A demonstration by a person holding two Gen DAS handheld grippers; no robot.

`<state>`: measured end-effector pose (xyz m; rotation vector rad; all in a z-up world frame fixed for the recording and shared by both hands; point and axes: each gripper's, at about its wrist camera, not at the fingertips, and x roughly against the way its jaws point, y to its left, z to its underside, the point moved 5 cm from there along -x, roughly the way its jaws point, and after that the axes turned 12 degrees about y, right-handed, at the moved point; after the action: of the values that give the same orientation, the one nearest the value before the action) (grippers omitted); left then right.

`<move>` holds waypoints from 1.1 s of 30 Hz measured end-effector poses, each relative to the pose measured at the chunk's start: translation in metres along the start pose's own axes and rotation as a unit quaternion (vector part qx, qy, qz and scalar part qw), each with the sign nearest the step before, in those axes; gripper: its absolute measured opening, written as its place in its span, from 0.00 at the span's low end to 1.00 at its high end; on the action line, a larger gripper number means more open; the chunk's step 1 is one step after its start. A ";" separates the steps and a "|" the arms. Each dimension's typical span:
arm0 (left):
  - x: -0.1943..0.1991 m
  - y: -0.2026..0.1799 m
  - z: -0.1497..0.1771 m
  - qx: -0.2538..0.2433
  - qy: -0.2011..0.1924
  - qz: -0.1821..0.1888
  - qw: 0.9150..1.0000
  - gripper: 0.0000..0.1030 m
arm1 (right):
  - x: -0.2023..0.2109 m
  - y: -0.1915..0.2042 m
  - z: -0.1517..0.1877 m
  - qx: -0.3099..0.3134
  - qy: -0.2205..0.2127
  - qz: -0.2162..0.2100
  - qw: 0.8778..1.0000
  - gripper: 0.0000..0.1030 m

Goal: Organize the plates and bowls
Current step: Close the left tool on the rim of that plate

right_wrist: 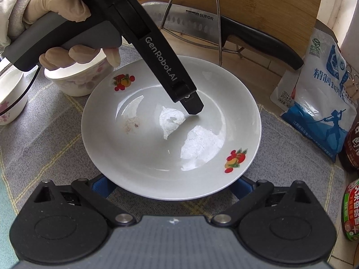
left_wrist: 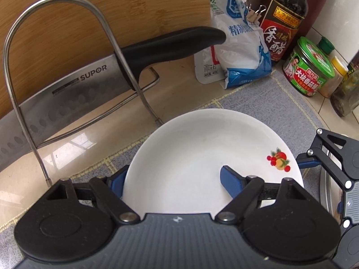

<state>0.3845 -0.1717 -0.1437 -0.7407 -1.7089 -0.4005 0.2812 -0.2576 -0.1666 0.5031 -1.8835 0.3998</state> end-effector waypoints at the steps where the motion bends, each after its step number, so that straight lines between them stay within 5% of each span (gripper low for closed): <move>1: 0.000 0.000 0.000 0.000 0.000 0.001 1.000 0.81 | 0.000 0.000 0.000 0.000 -0.003 0.000 1.000 1.00; 33: 0.029 -0.008 0.008 -0.010 -0.026 0.012 1.000 0.82 | 0.037 0.018 0.013 0.024 -0.062 0.005 0.998 1.00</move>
<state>0.3694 -0.1647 -0.1174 -0.7902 -1.7460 -0.3848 0.2495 -0.2544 -0.1376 0.5619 -2.0001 0.4306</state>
